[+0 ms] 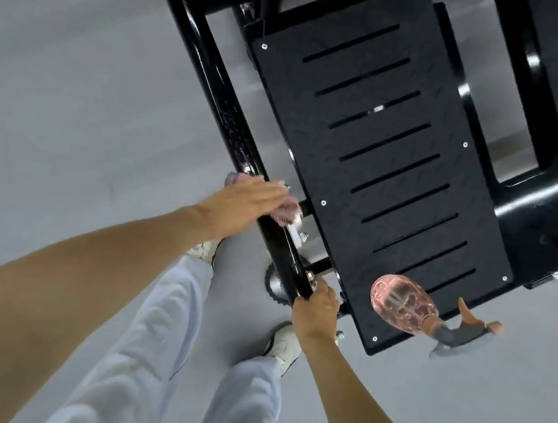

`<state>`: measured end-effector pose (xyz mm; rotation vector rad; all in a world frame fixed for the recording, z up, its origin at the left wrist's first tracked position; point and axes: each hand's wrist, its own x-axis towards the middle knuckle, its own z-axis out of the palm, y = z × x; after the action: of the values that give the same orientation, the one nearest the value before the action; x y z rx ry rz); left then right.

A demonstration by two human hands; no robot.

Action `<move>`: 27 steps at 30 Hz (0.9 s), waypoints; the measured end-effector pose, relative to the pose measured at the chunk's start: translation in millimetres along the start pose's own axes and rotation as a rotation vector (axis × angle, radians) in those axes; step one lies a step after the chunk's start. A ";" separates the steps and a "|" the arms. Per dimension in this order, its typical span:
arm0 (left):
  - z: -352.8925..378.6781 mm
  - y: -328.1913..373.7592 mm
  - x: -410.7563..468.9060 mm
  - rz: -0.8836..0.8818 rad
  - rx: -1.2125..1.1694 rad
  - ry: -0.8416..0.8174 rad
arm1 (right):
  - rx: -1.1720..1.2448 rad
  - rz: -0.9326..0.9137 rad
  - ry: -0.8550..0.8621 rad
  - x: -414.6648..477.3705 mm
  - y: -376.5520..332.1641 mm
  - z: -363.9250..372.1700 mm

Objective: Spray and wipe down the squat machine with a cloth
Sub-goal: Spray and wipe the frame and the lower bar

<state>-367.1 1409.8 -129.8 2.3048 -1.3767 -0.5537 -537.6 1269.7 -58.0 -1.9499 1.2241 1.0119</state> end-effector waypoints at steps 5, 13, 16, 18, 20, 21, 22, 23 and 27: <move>6.7 10.1 -2.4 -0.399 -0.040 0.187 | -0.006 0.009 0.001 -5.1 31.4 5.9; 65.0 145.0 -15.6 -0.196 0.038 -0.120 | -0.015 -0.034 0.032 -11.5 72.7 8.3; 79.7 175.1 -22.7 -0.020 0.031 -0.301 | -0.035 -0.035 0.045 -17.5 92.1 7.3; 73.3 169.4 -19.5 0.062 0.056 -0.349 | -0.044 -0.070 0.108 -22.0 105.0 6.0; 59.3 151.3 -13.3 0.105 0.105 -0.354 | 0.001 -0.086 0.171 -26.3 118.0 3.6; 53.7 139.5 -10.7 0.078 0.125 -0.289 | 0.029 -0.079 0.180 -26.1 124.3 3.1; 51.1 128.1 -9.6 0.016 0.138 -0.199 | 0.052 -0.051 0.170 -26.1 130.7 2.6; 51.8 117.8 -10.3 -0.075 0.131 -0.113 | 0.082 -0.012 0.150 -25.7 136.4 1.9; 68.1 123.9 -9.1 -0.339 0.182 0.061 | 0.321 0.122 -0.022 -20.7 155.7 -1.8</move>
<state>-497.4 1354.7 -121.3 2.7025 -1.0512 -0.4663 -685.9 1218.2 -55.1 -1.6296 1.4113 0.8327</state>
